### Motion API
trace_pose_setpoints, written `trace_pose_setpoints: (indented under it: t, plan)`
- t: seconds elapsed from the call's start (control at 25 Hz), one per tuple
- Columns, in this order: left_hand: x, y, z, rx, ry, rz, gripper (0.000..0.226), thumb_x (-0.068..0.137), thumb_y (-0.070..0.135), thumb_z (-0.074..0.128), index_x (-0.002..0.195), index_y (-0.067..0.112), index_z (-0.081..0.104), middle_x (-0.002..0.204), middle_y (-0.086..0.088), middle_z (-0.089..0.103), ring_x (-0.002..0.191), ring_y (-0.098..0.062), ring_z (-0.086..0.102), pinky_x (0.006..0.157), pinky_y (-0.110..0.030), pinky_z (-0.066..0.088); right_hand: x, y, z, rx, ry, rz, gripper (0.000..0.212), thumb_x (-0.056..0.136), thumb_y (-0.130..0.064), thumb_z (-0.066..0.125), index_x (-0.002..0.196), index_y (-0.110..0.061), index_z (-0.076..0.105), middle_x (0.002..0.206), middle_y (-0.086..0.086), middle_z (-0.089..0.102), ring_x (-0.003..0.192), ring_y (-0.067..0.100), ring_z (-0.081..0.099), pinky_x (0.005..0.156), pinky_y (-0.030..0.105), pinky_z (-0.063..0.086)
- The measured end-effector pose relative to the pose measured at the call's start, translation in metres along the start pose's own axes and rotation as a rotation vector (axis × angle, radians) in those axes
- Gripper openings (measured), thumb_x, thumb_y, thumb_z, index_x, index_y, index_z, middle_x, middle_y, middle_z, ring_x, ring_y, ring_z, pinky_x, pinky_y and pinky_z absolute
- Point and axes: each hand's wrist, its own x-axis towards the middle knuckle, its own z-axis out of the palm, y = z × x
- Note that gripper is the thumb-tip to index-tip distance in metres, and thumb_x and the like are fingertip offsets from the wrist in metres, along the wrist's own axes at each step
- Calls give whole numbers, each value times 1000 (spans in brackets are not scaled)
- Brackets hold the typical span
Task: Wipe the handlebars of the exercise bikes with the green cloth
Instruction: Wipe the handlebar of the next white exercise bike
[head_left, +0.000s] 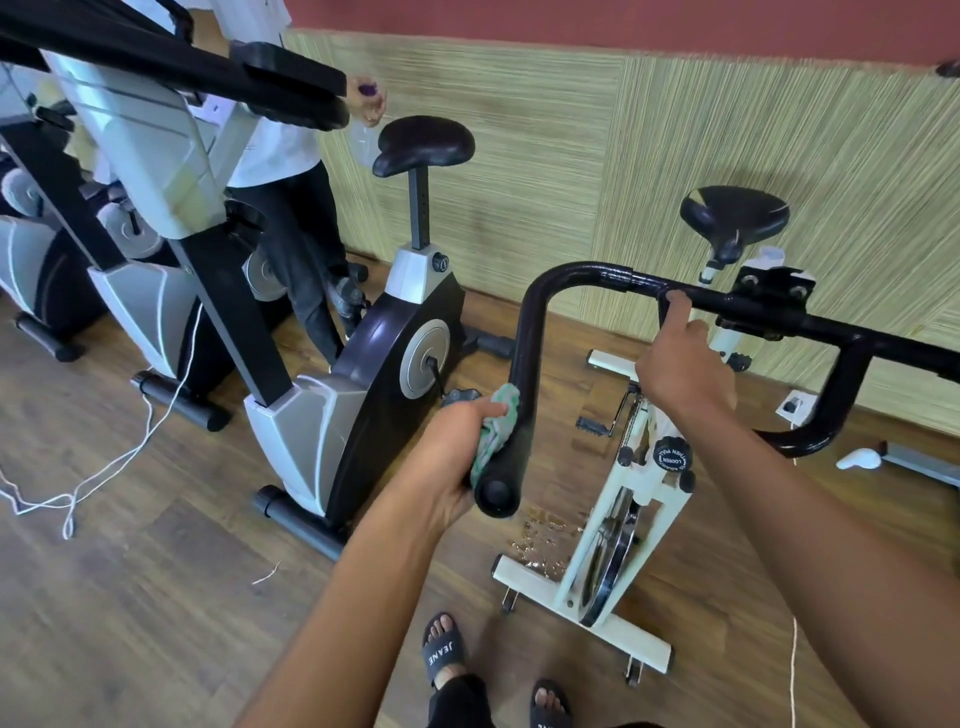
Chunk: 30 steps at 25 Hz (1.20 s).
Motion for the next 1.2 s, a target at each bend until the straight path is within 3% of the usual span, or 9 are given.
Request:
trace_pose_setpoints:
  t: [0.2,0.32,0.48,0.6,0.72,0.84,1.0,1.12,1.2]
  plan:
    - [-2,-6,-4,72,-89,43,26,100,10,47,120,8,63,86,-14,68,73,-25,62,62,-30,51,1,0,-2,1,0,19,69,97,-9,46,154,-21,10,135,21,45,77,33,52,62,41,39]
    - [17,4,-2,255,-141,149,30,102,12,44,126,17,62,104,-10,71,84,-21,65,69,-28,52,1,-2,-1,41,-13,39,69,96,-7,44,154,-23,10,134,19,45,80,33,54,65,42,40]
    - [77,18,14,389,-168,403,47,105,18,41,151,23,39,141,-1,55,118,-18,59,104,-35,46,1,-5,-2,46,1,62,66,97,-9,43,153,-25,11,130,17,48,79,33,52,63,40,39]
    - [120,28,21,434,-169,519,52,103,23,42,154,25,34,148,3,49,133,-16,49,117,-41,34,9,-5,1,98,-9,159,62,97,-11,41,151,-22,14,109,13,57,75,32,55,61,39,40]
    - [144,46,31,410,-234,546,48,106,23,40,153,21,34,148,2,49,133,-14,48,117,-36,33,21,0,0,248,-101,296,43,97,-25,48,135,-14,31,97,13,63,74,31,59,66,43,53]
    - [166,66,37,375,-303,538,43,107,26,40,148,15,42,139,0,55,123,-14,54,108,-29,41,23,-2,-1,361,-145,342,30,98,-27,51,120,-14,36,92,15,64,58,23,56,46,28,44]
    - [206,103,50,296,-464,246,36,104,40,44,117,16,66,104,-13,68,89,-24,67,73,-34,60,27,0,-1,508,-155,427,25,97,-22,57,116,-13,43,75,11,64,50,20,49,42,24,38]
    - [238,129,70,371,-660,103,45,103,45,43,127,14,65,112,-11,70,95,-26,67,91,-38,54,34,3,2,468,-136,472,18,95,-26,61,106,-14,52,69,7,65,49,19,51,44,25,41]
    - [255,140,94,501,-765,84,44,104,42,41,126,12,65,113,-12,71,95,-26,68,89,-36,56,36,1,5,268,-88,496,16,96,-34,60,96,-20,52,73,4,64,52,18,59,49,28,51]
